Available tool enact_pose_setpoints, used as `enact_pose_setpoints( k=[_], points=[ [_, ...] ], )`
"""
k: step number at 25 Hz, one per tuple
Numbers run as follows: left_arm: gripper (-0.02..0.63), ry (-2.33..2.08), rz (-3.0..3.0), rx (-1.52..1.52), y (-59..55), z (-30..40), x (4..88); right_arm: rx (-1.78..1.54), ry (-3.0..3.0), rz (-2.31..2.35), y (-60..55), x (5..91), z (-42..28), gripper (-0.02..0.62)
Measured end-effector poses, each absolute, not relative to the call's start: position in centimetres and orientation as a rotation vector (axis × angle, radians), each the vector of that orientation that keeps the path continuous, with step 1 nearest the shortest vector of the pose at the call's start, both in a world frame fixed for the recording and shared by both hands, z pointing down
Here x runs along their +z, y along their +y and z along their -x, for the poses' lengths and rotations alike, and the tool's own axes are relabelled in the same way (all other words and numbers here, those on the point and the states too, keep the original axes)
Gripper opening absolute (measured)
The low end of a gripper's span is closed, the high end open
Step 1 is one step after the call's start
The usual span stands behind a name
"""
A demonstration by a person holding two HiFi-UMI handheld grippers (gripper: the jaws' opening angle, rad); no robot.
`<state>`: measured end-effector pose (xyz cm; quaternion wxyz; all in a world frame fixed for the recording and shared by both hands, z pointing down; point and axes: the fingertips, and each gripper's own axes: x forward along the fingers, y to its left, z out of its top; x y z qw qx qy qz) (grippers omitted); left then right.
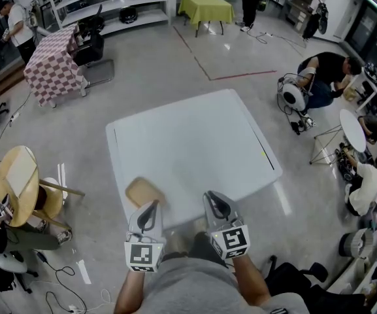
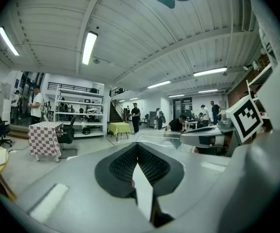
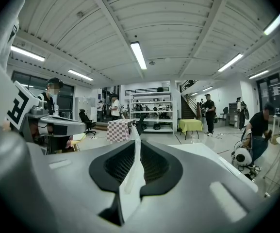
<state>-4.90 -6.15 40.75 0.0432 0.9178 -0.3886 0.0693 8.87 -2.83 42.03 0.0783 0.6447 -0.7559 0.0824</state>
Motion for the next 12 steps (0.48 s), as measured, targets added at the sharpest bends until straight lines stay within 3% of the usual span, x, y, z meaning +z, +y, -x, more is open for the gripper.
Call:
enact_pose_setpoints(
  k=[12],
  points=[
    [0.011,-1.188,-2.806,0.219,-6.02,4.76,41.04,0.249,-2.261,-1.932,-2.68,42.22,-8.94,0.040]
  ],
)
